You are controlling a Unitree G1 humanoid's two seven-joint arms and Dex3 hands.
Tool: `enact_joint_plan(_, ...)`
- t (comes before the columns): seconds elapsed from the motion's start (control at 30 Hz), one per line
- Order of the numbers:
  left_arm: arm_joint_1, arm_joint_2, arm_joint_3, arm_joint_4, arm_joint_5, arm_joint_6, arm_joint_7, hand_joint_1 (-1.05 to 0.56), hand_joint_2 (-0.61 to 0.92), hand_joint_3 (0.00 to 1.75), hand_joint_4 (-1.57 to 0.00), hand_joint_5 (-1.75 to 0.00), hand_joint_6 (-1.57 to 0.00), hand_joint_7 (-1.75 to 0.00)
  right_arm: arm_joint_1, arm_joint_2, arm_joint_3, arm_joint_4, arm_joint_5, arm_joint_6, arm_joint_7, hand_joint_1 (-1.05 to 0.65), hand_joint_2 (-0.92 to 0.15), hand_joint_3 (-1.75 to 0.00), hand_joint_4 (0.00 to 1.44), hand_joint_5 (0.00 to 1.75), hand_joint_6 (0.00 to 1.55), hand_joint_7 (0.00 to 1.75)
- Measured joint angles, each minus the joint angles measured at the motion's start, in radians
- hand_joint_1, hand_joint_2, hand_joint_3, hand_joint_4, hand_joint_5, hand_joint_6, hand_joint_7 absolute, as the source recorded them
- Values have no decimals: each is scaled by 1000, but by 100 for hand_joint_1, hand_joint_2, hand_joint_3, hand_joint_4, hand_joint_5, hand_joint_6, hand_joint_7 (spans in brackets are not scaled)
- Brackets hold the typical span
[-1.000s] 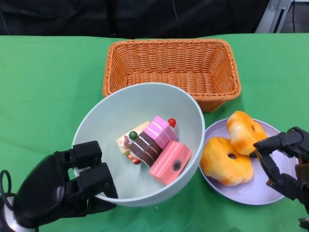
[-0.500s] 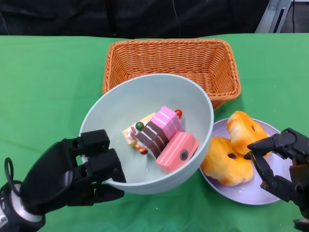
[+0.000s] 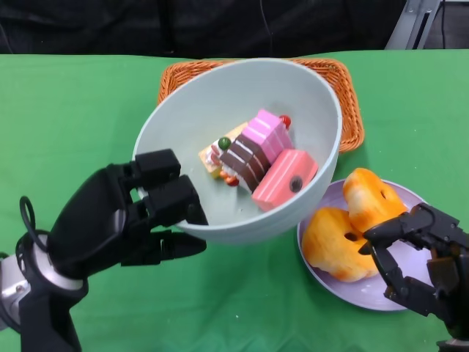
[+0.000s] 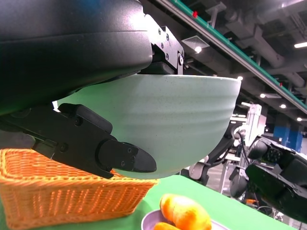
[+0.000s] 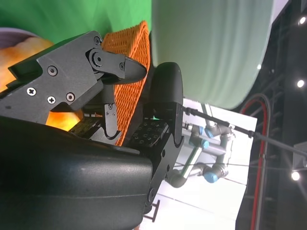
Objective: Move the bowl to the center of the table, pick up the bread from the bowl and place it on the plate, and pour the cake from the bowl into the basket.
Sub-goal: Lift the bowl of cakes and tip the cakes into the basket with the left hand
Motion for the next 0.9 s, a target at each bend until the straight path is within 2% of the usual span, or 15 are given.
enact_joint_plan(0.3, -68, -37, 23, 28, -96, -5, -149, -24, 92, 48, -64, -175, -46, -168, -4, -1, 6, 34, 10, -10, 25, -13, -58, -81, 78, 128, 76, 105)
enact_joint_plan(0.37, -92, -54, 22, 53, -141, -9, -208, -23, 92, 47, -64, -175, -46, -166, -4, -1, 7, 39, 17, -14, 33, -12, -58, -81, 78, 128, 76, 105)
enact_joint_plan(0.5, -129, -85, 16, 108, -277, -11, -354, -23, 92, 44, -61, -175, -51, -153, -3, -1, 7, 40, 17, -22, 36, -11, -58, -82, 79, 128, 76, 105)
enact_joint_plan(0.63, -152, -126, 13, 127, -427, 6, -509, -20, 91, 43, -61, -175, -55, -152, -3, -1, 8, 40, 22, -23, 42, -11, -57, -83, 79, 128, 76, 104)
enact_joint_plan(0.73, -156, -156, 17, 133, -510, 30, -599, -14, 77, 70, -63, -175, -59, -148, -2, -1, 8, 39, 29, -23, 50, -12, -57, -83, 79, 128, 76, 104)
enact_joint_plan(0.9, -163, -206, 30, 142, -605, 55, -711, -12, 73, 80, -64, -175, -61, -144, 2, -1, 9, 39, 37, -25, 62, -14, -58, -84, 78, 127, 76, 105)
